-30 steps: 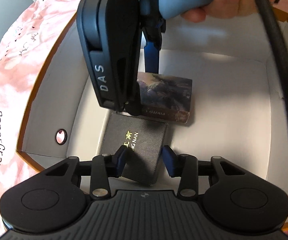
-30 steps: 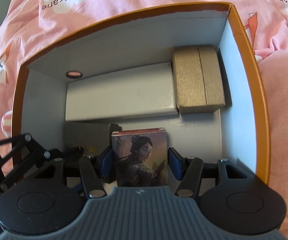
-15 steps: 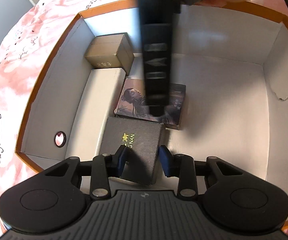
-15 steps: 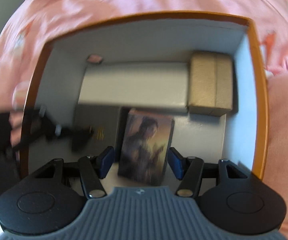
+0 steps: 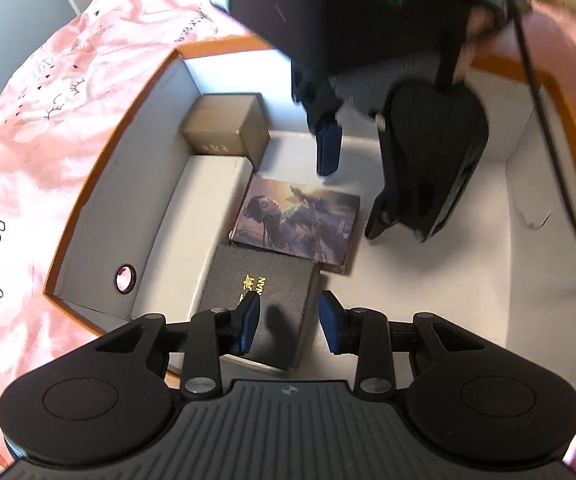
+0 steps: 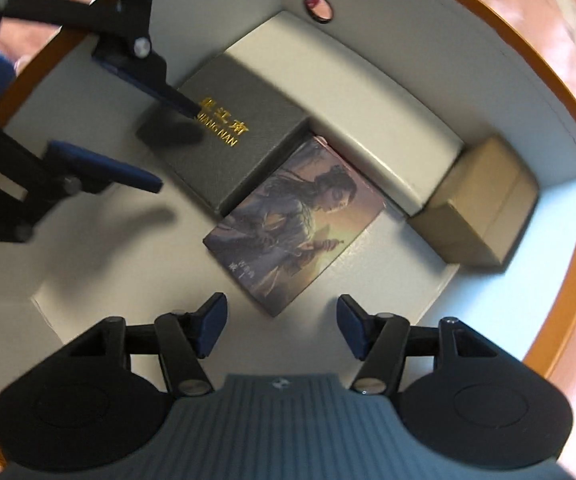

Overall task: Organize objects
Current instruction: 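Open both grippers and lift them out of the orange box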

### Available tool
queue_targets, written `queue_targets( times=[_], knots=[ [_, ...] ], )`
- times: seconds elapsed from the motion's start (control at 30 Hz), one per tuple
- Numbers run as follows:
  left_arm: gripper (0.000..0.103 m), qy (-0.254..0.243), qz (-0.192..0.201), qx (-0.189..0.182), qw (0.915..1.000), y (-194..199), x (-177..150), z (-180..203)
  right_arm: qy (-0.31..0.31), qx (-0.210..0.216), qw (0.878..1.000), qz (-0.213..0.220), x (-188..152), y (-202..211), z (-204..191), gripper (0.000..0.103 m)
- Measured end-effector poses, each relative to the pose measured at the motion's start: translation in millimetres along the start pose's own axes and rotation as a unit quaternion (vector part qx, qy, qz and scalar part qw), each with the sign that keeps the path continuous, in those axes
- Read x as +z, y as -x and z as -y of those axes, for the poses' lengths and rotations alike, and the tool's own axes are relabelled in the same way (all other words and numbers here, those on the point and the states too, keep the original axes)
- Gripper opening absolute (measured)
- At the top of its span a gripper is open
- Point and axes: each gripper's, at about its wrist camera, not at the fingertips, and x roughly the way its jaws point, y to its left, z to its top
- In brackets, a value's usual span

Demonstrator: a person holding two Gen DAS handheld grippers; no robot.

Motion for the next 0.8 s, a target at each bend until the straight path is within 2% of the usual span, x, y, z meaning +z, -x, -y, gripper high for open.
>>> queue_targets(
  times=[0.13,0.23,0.4,0.5,0.53,0.7,0.8],
  knots=[
    [0.041,0.031,0.014,-0.006,0.9994,9.2,-2.7,-6.8,0.035,-0.015,0.999,-0.003,4.3,-3.2,-2.2,0.047],
    [0.041,0.056,0.026,-0.013,0.998,21.3,-7.5,-13.3,0.053,-0.016,0.998,0.005,5.8,-2.7,-3.1,0.043],
    [0.041,0.09,0.047,-0.016,0.9948,44.2,-16.1,-21.9,0.126,-0.035,0.991,0.02,4.0,-2.1,-13.9,0.042],
    [0.041,0.105,0.06,-0.008,0.9926,56.9,-20.6,-25.9,0.148,-0.039,0.988,0.02,4.9,-2.9,-14.9,0.042],
    [0.041,0.112,0.064,-0.005,0.9916,51.3,-21.2,-27.0,0.149,-0.038,0.988,0.019,5.1,-3.1,-13.9,0.042],
    [0.041,0.14,0.065,0.015,0.9879,70.5,-26.2,-33.1,0.138,-0.048,0.989,0.017,5.0,-0.8,-11.3,0.042],
    [0.041,0.156,0.069,0.028,0.985,69.4,-30.0,-33.9,0.091,-0.053,0.994,0.024,4.8,10.2,-8.1,0.045]
  ],
)
